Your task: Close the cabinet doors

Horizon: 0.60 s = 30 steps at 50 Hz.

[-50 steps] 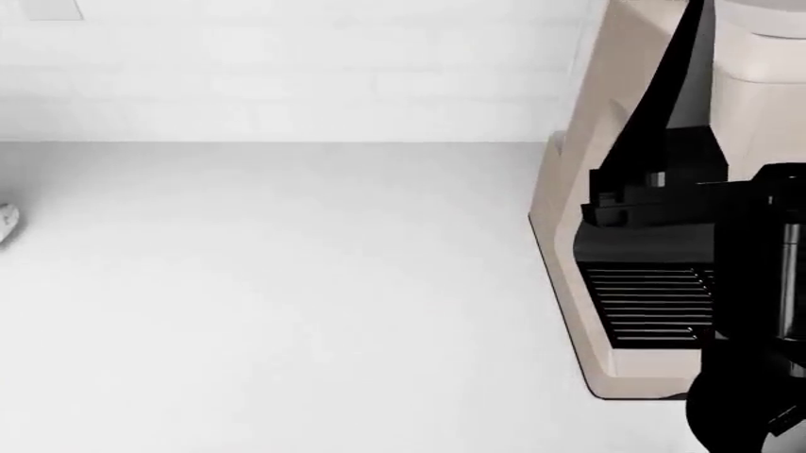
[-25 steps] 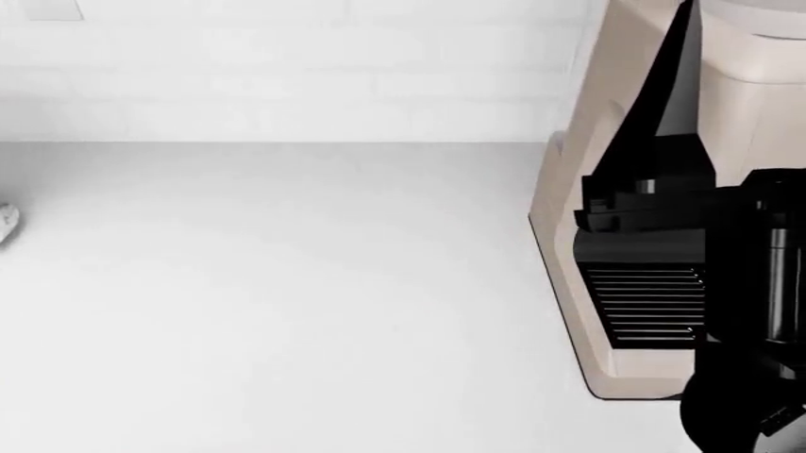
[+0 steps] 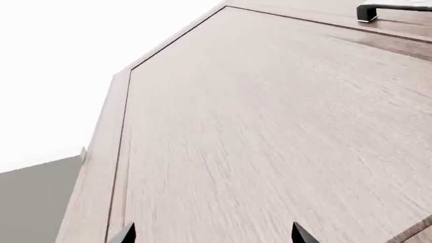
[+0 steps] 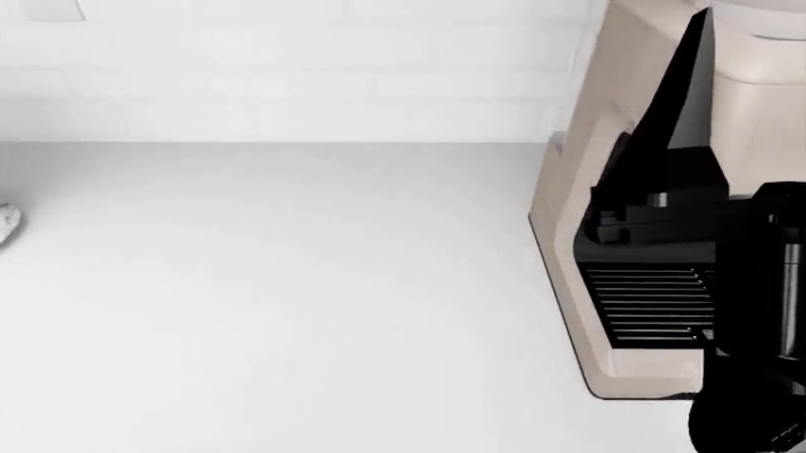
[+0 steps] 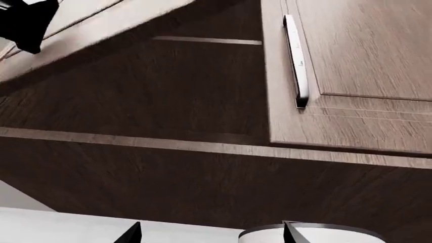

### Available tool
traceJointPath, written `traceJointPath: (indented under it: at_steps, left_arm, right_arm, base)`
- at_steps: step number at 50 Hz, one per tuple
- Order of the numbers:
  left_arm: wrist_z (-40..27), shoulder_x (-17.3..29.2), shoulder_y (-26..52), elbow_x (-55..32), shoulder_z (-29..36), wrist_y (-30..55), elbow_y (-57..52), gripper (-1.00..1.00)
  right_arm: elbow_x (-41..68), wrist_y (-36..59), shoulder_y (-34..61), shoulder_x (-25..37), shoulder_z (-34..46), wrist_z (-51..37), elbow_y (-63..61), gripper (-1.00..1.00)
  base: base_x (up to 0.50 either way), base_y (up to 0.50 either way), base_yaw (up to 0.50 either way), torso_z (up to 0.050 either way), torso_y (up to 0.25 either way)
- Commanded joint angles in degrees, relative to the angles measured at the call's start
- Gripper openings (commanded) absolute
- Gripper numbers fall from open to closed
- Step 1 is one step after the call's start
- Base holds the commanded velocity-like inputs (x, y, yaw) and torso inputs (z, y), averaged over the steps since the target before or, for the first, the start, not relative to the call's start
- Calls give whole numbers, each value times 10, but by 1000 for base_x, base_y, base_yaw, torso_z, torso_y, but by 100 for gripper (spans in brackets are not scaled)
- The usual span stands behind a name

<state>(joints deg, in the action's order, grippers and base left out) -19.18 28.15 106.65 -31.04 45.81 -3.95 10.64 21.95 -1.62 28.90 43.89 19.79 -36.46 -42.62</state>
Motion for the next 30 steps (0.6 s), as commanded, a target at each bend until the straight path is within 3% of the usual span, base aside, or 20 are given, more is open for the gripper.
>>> traceJointPath:
  at_steps: [1,8,14,19,25,30]
  left_arm:
    - [60,-68,-36,25,94,-52,126,100]
    - [72,-102,-39,37,102,-79,158,100]
    - [105,-142,-34,47,94,-151,276,100]
    - [144,-186,-37,58,92,-234,395,100]
    - [204,-270,-18,76,88,-361,628,100]
    - [203,-281,-19,84,96,-362,637,100]
  right_arm:
    - [-3,27,-60,48,-43,-49,-68,100]
    - [-10,64,-103,81,-77,-94,-121,100]
    - [-14,96,-144,111,-107,-137,-169,100]
    - [-8,40,-174,237,-71,-266,-174,100]
    - [-17,-50,-139,412,56,-447,-174,100]
    - [-28,-73,-133,459,91,-496,-174,100]
  base:
    - [0,0,0,0,0]
    - [0,0,0,0,0]
    - [0,0,0,0,0]
    - [0,0,0,0,0]
    - [0,0,0,0,0]
    - [0,0,0,0,0]
